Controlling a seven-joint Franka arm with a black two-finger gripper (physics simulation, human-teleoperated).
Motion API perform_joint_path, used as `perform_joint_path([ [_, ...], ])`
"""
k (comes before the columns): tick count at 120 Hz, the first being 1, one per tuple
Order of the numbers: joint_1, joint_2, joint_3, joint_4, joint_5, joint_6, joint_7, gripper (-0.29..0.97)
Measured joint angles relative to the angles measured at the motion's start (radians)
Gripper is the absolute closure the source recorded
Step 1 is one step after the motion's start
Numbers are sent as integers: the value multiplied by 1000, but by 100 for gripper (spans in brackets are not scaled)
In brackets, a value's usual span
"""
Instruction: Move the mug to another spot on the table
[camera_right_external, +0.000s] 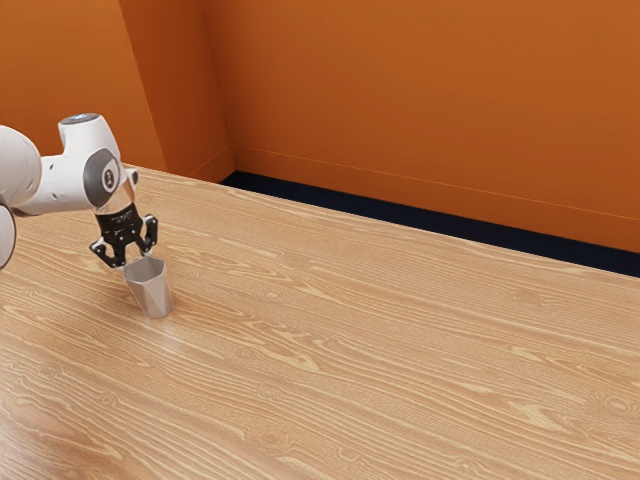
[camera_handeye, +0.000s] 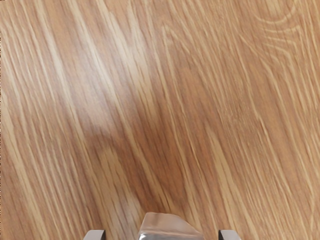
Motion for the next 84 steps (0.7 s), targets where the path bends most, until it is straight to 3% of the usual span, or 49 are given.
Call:
perform_joint_path([
  [28, 5, -6, -2, 0, -13, -10, 14, 53],
  [64, 40, -27, -17, -2, -157, -54, 79, 56],
  [84, 64, -50, -56, -2, -203, -149, 119, 61],
])
